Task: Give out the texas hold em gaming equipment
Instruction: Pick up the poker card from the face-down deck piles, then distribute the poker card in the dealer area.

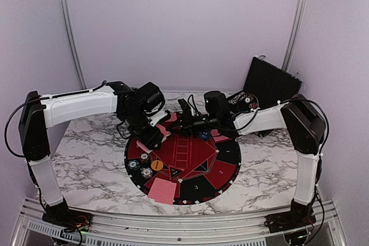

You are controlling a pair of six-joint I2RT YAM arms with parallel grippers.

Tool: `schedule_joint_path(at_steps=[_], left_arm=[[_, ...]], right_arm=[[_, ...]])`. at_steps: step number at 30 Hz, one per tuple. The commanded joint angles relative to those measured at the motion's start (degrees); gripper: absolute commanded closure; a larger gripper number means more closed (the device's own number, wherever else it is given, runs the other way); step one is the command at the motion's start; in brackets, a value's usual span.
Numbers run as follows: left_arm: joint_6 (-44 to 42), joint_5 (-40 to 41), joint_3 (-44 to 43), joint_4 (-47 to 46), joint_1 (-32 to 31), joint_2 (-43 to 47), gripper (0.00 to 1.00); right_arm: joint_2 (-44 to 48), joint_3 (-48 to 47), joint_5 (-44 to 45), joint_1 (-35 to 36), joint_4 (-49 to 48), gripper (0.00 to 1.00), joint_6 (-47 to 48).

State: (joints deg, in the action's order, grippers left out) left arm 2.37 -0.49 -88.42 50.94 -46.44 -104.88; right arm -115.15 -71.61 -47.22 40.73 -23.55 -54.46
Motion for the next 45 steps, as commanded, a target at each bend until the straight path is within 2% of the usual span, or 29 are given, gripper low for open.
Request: schedule_joint_path(at_steps=[1, 11, 25, 45], left_arm=[[-0.01, 0.21, 0.09, 0.48, 0.38, 0.71, 0.72], [0.09, 0.21, 0.23, 0.48, 0.51, 0.78, 0.72], [0.0, 1.72, 1.27, 0.34, 1.5, 1.49, 0.72], [-0.17, 1.29, 3.86, -1.24, 3.96, 3.13, 0.72]], right_arm=[[2.02, -0.81, 0.57, -0.66, -1.54, 0.99, 0.09], [2.98, 0.07, 0.3, -1.69, -2.6, 1.0, -0.7], [2.48, 1.89, -2.08, -4.34, -9.81, 1.0, -6.9], [-0.88, -1.16, -1.91, -11.07, -8.34, 1.0, -6.27]])
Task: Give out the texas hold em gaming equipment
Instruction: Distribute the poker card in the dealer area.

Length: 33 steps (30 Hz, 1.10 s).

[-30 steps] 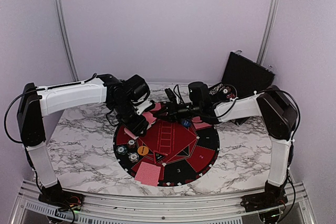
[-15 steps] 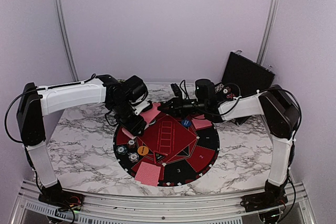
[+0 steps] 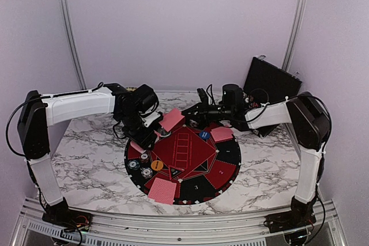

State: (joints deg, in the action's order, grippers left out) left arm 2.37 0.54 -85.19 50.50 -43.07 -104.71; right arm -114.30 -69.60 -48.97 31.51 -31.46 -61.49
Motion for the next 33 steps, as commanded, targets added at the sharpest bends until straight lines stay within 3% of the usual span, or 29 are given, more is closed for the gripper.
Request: schedule_joint_path(at_steps=[1, 8, 18, 33], left_arm=[[-0.17, 0.26, 0.78, -0.84, 0.61, 3.12, 0.72], [0.28, 0.52, 1.44, -1.05, 1.71, 4.38, 0.72], [0.0, 0.61, 1.59, -1.02, 3.59, 5.59, 0.72], [-0.09, 0.35, 2.02, -1.02, 4.18, 5.42, 0.72]], right_arm=[[-2.42, -3.98, 0.03, -2.26, 0.09, 1.0, 1.18], [-8.99, -13.05, 3.34, -4.16, 6.74, 1.0, 5.97], [-22.64, -34.23, 8.89, -4.26, 21.15, 1.0, 13.55], [-33.25, -49.71, 13.7, -2.29, 33.02, 1.0, 18.31]])
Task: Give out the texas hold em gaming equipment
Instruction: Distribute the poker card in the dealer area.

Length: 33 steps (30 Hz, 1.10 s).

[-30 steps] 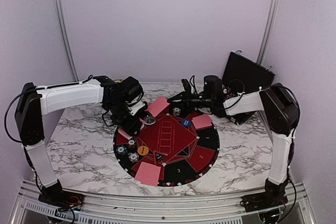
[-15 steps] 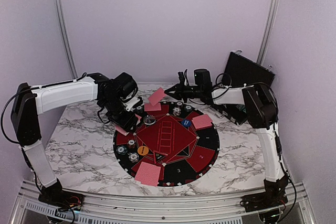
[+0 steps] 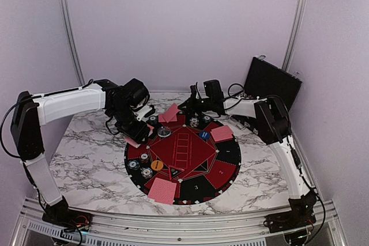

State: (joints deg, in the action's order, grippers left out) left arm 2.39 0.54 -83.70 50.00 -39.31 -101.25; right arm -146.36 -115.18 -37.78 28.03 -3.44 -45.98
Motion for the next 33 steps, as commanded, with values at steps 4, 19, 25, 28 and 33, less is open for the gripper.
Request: schedule_joint_path(at_steps=[4, 19, 25, 28, 33], left_arm=[[-0.11, 0.3, 0.64, -0.52, 0.46, 1.88, 0.72], [-0.2, -0.01, 0.82, -0.52, 0.55, 1.69, 0.72], [-0.28, -0.21, 0.53, -0.6, 0.55, 1.43, 0.72], [-0.28, -0.27, 0.26, -0.54, 0.55, 1.24, 0.72], [-0.28, -0.27, 0.12, -0.55, 0.55, 1.09, 0.72]], right_arm=[[-2.16, -5.58, 2.81, 1.57, 6.16, 1.0, 3.08], [-3.25, -9.73, 8.19, 3.08, 14.3, 1.0, 8.55], [-2.24, -10.43, 11.75, 3.52, 17.22, 0.91, 11.22], [-1.77, -11.14, 12.97, 3.6, 18.35, 0.84, 12.4], [-1.64, -12.92, 14.96, 4.0, 20.83, 0.79, 14.12]])
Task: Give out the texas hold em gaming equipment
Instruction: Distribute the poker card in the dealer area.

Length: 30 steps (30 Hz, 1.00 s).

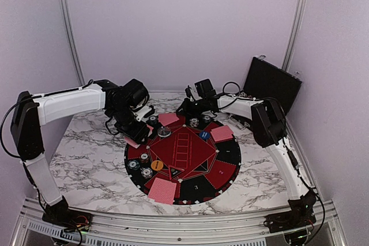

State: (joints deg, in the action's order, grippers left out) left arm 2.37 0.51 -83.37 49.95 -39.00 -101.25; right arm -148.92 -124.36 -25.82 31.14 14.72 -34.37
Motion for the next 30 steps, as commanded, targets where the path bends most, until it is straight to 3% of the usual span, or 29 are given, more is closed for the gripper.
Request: schedule_joint_path(at_steps=[1, 13, 22, 30], left_arm=[[-0.19, -0.25, -0.17, -0.54, 0.24, 1.08, 0.72], [-0.17, -0.25, -0.21, -0.47, 0.24, 0.77, 0.72], [-0.26, -0.25, -1.07, -0.5, 0.18, -0.1, 0.72], [-0.1, -1.76, -1.79, -0.47, -0.1, -0.87, 0.72]], right_arm=[[1.06, -3.86, 3.42, 0.94, 2.94, 0.78, 2.66], [7.56, -0.75, 4.09, 1.47, 3.4, 0.6, 5.23], [19.62, 14.24, 2.42, 1.56, -2.62, 0.31, 5.37], [28.62, 25.62, 1.28, 1.56, -7.15, 0.19, 4.86]])
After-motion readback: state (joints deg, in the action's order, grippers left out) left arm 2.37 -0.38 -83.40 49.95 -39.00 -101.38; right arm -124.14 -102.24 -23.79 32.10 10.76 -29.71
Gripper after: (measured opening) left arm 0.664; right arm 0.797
